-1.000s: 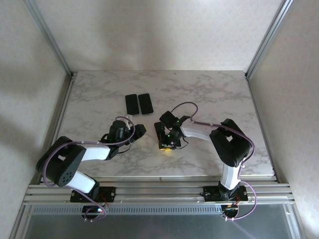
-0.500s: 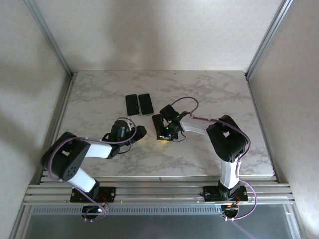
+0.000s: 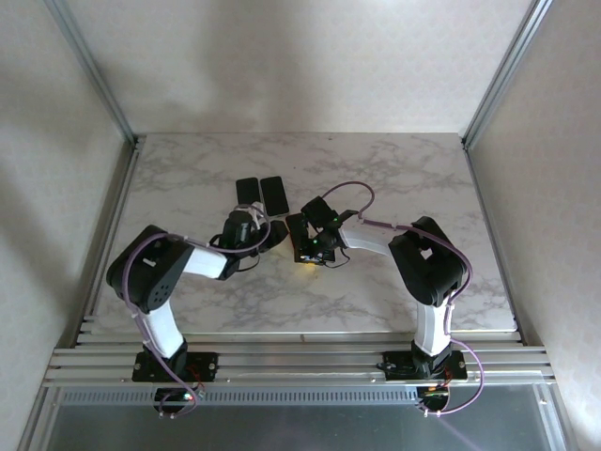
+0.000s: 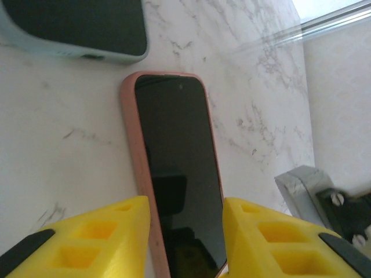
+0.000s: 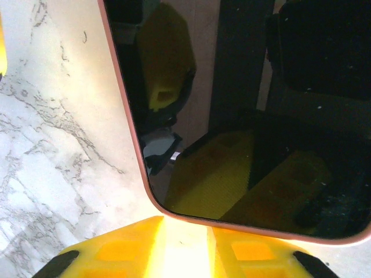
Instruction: Put the phone into the phone case
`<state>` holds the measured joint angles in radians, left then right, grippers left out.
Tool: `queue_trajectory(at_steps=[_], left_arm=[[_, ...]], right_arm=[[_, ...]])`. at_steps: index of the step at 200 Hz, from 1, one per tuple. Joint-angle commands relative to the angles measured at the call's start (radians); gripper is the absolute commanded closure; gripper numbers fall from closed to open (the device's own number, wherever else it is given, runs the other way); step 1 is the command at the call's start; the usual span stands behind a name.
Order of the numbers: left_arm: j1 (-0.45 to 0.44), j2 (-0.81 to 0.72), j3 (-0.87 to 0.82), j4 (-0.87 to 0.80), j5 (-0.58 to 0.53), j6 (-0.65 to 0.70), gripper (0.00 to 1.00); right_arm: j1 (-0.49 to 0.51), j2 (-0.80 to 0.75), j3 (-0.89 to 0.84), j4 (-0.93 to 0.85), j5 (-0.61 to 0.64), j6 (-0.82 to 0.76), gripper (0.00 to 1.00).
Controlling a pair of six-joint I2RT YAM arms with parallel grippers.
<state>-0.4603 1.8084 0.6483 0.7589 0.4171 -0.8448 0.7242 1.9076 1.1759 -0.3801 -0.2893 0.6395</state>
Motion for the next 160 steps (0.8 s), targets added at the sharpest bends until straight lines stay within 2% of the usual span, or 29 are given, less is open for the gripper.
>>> queue_trajectory(at_steps=[1, 112, 160], left_arm=[[0.004, 0.045, 0.041, 0.011, 0.019, 0.013, 0.63], [-0.038, 0.183, 0.181, -0.035, 0.034, 0.033, 0.63], [-0.041, 0.191, 0.190, -0.026, 0.040, 0.026, 0.63]], right_arm=[[-0.005, 0.005, -0.011, 0.018, 0.002, 0.006, 0.74], [-0.006, -0.005, -0.023, 0.019, 0.008, 0.016, 0.75], [-0.008, -0.002, -0.027, 0.023, 0.008, 0.019, 0.75]])
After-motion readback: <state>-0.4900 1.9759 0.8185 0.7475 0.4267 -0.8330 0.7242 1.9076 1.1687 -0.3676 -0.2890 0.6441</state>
